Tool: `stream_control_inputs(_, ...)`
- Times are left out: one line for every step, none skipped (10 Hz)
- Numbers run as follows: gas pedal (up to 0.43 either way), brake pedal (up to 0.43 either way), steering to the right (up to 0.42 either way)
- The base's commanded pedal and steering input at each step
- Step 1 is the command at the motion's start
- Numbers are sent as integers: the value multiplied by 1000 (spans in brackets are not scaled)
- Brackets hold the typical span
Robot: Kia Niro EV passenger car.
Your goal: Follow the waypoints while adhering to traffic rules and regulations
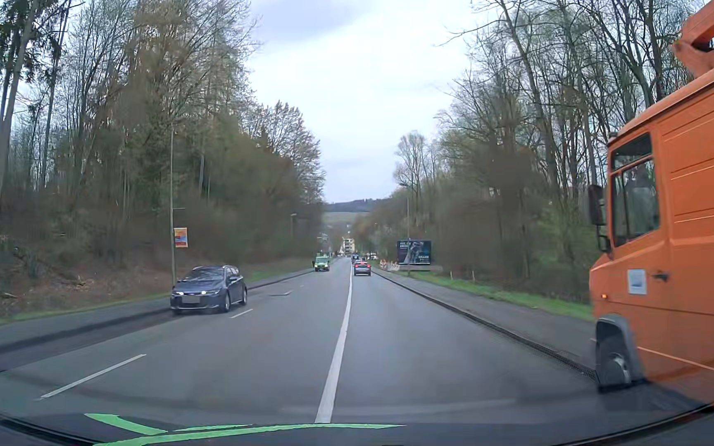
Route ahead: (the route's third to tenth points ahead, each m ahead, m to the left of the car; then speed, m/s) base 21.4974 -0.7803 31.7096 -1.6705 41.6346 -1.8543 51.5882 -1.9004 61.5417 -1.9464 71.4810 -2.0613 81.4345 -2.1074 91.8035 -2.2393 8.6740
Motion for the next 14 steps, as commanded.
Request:
stream_control_inputs(0,122,15)
stream_control_inputs(0,122,15)
stream_control_inputs(0,116,14)
stream_control_inputs(0,104,14)
stream_control_inputs(0,67,12)
stream_control_inputs(0,30,12)
stream_control_inputs(0,6,12)
stream_control_inputs(0,0,12)
stream_control_inputs(0,0,11)
stream_control_inputs(0,0,11)
stream_control_inputs(0,0,10)
stream_control_inputs(0,0,10)
stream_control_inputs(0,0,10)
stream_control_inputs(0,0,7)
